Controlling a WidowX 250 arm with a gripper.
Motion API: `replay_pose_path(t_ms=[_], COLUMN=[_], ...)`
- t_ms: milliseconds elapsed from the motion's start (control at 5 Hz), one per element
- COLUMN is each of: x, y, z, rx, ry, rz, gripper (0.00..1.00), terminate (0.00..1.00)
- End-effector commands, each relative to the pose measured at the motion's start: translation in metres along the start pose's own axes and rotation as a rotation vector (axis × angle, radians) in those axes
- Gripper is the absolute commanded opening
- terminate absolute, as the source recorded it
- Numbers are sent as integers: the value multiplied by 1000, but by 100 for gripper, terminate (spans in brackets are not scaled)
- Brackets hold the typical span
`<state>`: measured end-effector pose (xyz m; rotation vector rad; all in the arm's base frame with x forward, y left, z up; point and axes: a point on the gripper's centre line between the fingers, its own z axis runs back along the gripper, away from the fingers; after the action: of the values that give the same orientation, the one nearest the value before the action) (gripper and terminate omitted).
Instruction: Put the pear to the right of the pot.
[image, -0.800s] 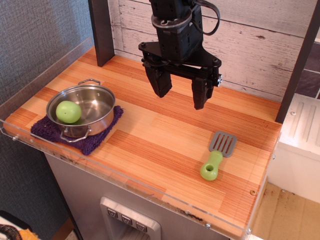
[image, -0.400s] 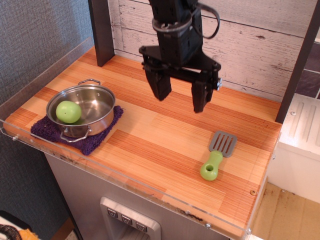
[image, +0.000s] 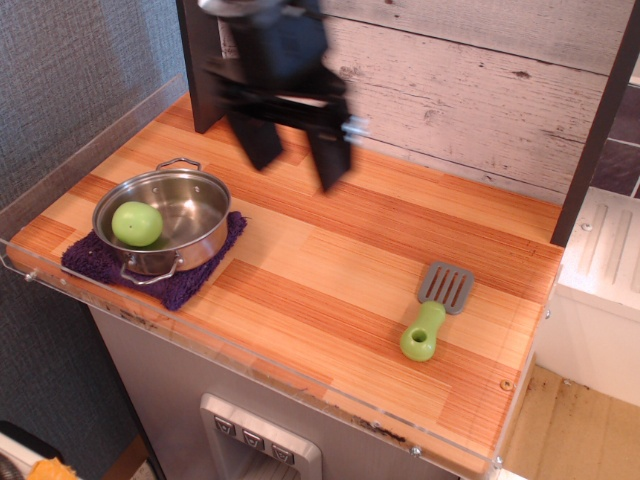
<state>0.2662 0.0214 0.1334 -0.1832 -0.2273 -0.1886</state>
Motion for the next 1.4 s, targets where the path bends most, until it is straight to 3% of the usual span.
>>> replay_pose_path(t_ms=[0, 200, 400, 600, 1000, 1200], x=[-20, -28, -41, -58, -80, -76], y=[39, 57, 72, 95, 123, 134], z=[29, 21, 14, -2, -12, -9], rx=[67, 126, 202, 251, 318, 315], ry=[10, 102, 135, 141, -11, -57], rz=[-31, -20, 45, 188, 484, 524], gripper=[100, 100, 100, 100, 100, 100], terminate=[0, 0, 0, 0, 0, 0])
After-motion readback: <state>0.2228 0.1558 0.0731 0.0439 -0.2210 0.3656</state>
